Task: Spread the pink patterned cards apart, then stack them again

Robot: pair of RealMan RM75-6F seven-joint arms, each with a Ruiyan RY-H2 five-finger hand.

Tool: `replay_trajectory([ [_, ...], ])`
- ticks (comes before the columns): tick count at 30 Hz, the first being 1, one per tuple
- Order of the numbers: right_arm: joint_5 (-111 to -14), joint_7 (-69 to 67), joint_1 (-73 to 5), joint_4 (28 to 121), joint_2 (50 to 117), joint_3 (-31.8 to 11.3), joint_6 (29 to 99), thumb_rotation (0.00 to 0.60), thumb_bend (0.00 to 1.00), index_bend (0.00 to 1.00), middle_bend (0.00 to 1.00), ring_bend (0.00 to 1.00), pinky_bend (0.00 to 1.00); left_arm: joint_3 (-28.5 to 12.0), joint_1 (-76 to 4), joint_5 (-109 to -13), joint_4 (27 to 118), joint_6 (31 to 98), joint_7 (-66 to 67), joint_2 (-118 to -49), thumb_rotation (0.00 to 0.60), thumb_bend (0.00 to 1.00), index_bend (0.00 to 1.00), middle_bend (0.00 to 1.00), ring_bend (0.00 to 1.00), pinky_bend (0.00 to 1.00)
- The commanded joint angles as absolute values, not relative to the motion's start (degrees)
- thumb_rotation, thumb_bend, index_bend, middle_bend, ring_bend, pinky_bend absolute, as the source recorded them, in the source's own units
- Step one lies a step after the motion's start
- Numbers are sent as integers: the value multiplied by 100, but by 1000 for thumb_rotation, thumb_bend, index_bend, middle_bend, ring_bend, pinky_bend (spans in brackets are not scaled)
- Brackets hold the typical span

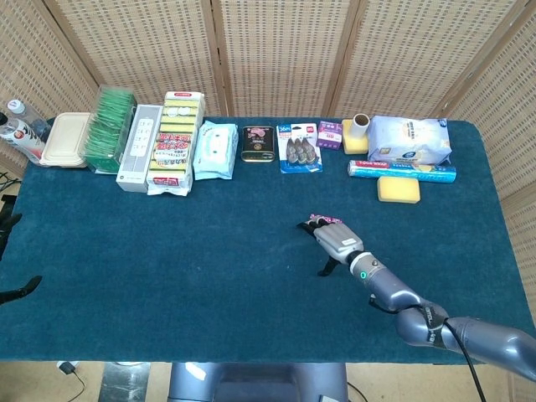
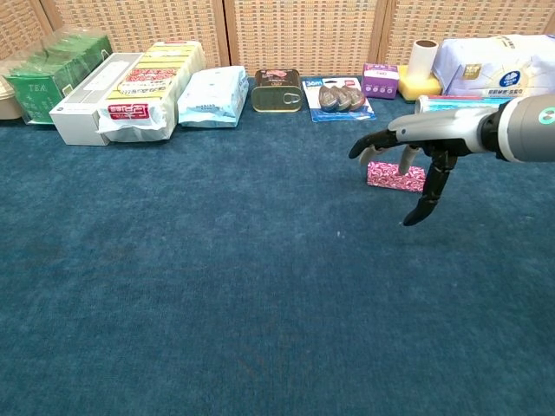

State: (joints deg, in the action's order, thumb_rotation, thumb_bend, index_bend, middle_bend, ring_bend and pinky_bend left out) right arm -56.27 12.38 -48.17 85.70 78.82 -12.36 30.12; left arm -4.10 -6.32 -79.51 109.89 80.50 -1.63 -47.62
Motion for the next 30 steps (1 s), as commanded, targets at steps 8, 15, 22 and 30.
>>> replay_trajectory([
  [8, -5690, 726, -4971, 8006, 7814, -1082, 2693, 600, 0, 94, 136, 48, 204, -422, -674, -7855, 11051, 8001, -27, -4803, 600, 199, 0, 0, 0, 69],
  [15, -5775, 636, -5003, 8057, 7782, -910, 2751, 594, 0, 94, 145, 26, 161, -416, -694, -7850, 11068, 7970, -1, -4806, 600, 200, 0, 0, 0, 69],
  [22, -5663, 684, -5128, 7965, 7859, -788, 2819, 589, 0, 94, 146, 20, 159, -405, -683, -7848, 11079, 7977, -31, -4794, 600, 199, 0, 0, 0, 69],
  [30, -5485, 819, -5247, 7870, 7893, -608, 2874, 585, 0, 96, 146, 14, 159, -402, -697, -7837, 11057, 7946, -55, -4786, 600, 199, 0, 0, 0, 69],
])
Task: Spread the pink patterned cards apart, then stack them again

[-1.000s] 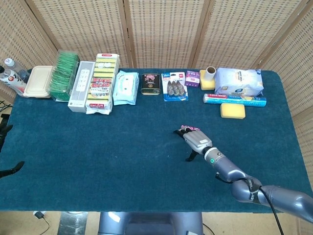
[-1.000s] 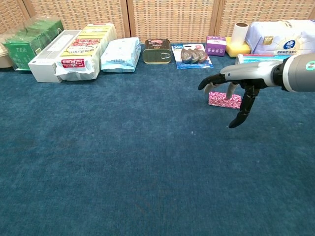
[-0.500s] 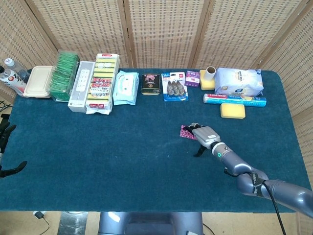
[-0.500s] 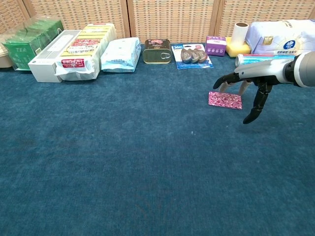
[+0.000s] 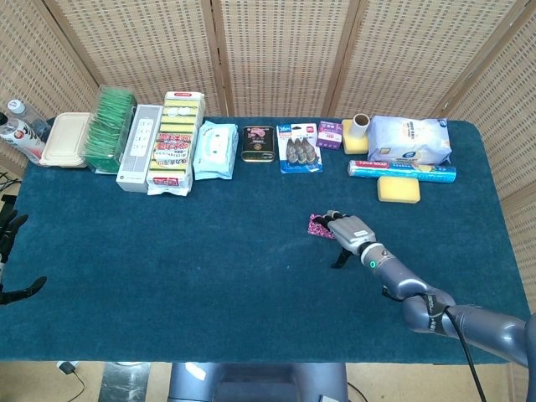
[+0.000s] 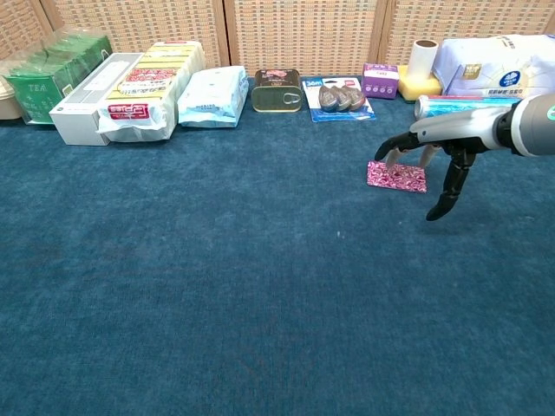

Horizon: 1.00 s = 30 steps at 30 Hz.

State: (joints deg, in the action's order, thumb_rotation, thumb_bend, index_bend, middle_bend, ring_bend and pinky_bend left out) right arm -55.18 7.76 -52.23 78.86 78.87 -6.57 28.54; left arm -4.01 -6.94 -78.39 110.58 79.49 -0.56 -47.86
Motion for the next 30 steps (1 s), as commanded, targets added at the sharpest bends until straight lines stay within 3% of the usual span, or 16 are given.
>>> replay_trajectory([
  [1, -5461, 833, -5257, 7868, 7892, -583, 2870, 584, 0, 98, 146, 14, 159, -403, -699, -7834, 11058, 7943, -54, -4786, 600, 200, 0, 0, 0, 69],
  [6, -5338, 887, -5315, 7925, 7840, -454, 2843, 555, 0, 116, 146, 13, 161, -398, -705, -7834, 11067, 7931, -53, -4783, 600, 199, 0, 0, 0, 69],
  [30, -5853, 1596, -5035, 9502, 7333, 220, 3687, 540, 0, 117, 147, 13, 190, -360, -684, -7878, 11130, 7966, -4, -4789, 600, 200, 0, 0, 0, 69],
])
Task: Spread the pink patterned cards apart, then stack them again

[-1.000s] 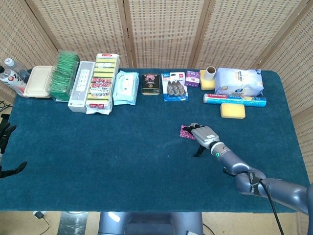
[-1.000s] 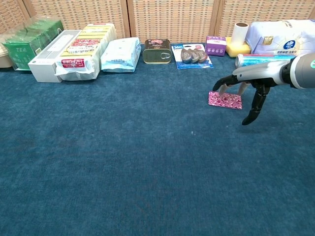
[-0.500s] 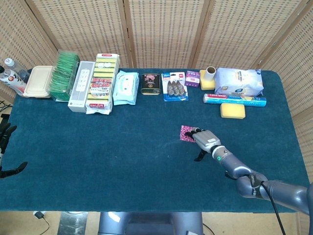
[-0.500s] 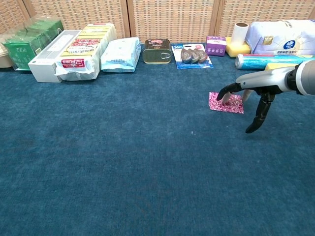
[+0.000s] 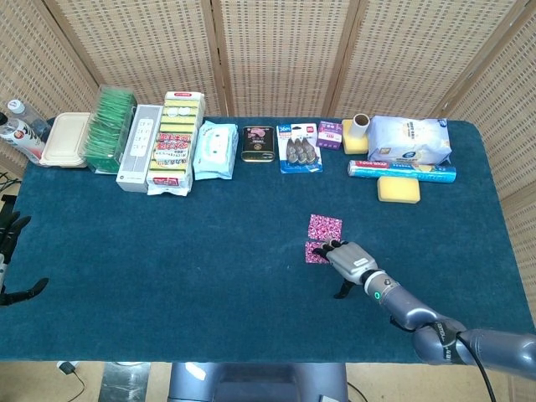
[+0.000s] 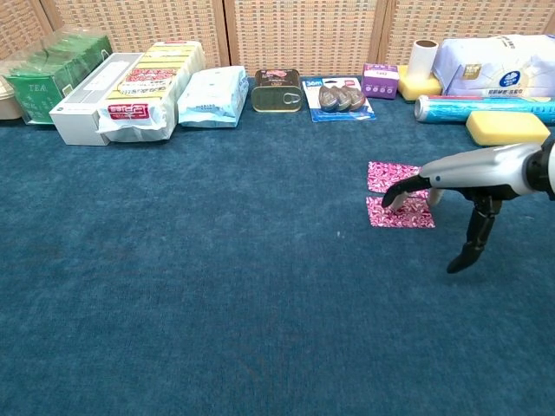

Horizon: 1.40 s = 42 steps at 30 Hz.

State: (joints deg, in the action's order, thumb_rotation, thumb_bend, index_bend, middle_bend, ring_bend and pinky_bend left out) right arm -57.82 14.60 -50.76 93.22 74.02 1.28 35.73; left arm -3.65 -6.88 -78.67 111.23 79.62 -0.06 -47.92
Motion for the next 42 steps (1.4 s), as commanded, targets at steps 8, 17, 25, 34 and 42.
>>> replay_trajectory([
  [8, -5912, 1964, -4981, 9964, 7215, 436, 3882, 543, 0, 116, 147, 14, 203, -344, -668, -7923, 11137, 7989, -32, -4774, 600, 200, 0, 0, 0, 69],
  [17, -6086, 2097, -4952, 10618, 6776, 180, 4399, 540, 0, 117, 144, 14, 212, -345, -672, -7914, 11129, 7980, -44, -4773, 600, 199, 0, 0, 0, 69],
  [25, -5261, 2263, -5392, 9937, 6888, -157, 4080, 520, 0, 114, 133, 14, 218, -343, -684, -7895, 11139, 7962, 3, -4789, 600, 199, 0, 0, 0, 69],
  [34, -4295, 2004, -5816, 8913, 7214, -179, 3330, 515, 0, 113, 130, 13, 224, -359, -734, -7803, 11134, 7872, 55, -4804, 600, 199, 0, 0, 0, 69],
  [42, -3980, 1792, -5923, 8478, 7485, -47, 3074, 512, 0, 113, 130, 14, 227, -367, -756, -7764, 11136, 7837, 71, -4809, 600, 199, 0, 0, 0, 69],
])
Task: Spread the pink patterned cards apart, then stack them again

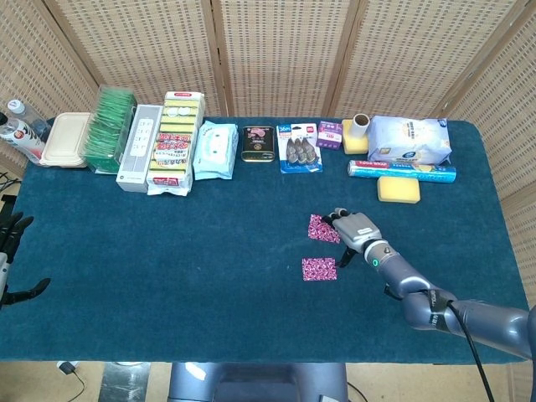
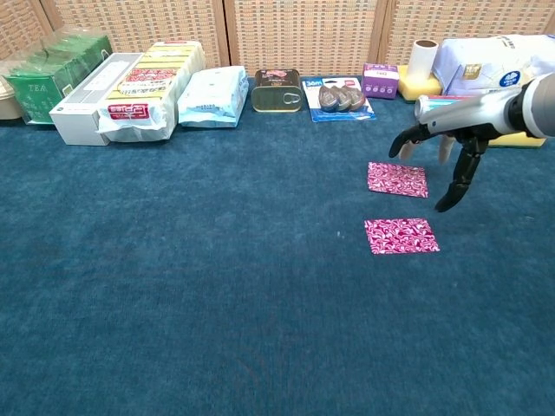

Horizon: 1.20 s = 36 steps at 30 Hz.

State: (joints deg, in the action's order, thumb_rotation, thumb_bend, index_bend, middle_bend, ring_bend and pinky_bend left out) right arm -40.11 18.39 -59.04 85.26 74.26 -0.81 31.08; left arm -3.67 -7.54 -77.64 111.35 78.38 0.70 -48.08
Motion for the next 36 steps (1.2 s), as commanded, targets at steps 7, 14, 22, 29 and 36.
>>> replay_trajectory([
  [7, -4119, 1790, -5963, 8505, 7697, 33, 3191, 513, 0, 113, 130, 14, 228, -361, -771, -7754, 11152, 7812, 108, -4822, 600, 199, 0, 0, 0, 69],
  [14, -3998, 1950, -6070, 8518, 7867, 177, 3314, 512, 0, 113, 130, 14, 228, -355, -766, -7761, 11160, 7822, 105, -4821, 600, 199, 0, 0, 0, 69],
  [22, -3949, 2114, -6181, 8811, 7910, 266, 3481, 514, 0, 114, 130, 13, 228, -350, -760, -7782, 11153, 7831, 67, -4807, 600, 200, 0, 0, 0, 69],
  [29, -3998, 2343, -6287, 9225, 7916, 324, 3689, 516, 0, 113, 130, 14, 230, -341, -756, -7797, 11153, 7834, 57, -4804, 600, 199, 0, 0, 0, 69],
  [36, -3886, 2764, -6468, 9712, 7982, 432, 3993, 515, 0, 113, 130, 14, 231, -336, -743, -7816, 11150, 7854, 21, -4789, 600, 199, 0, 0, 0, 69],
])
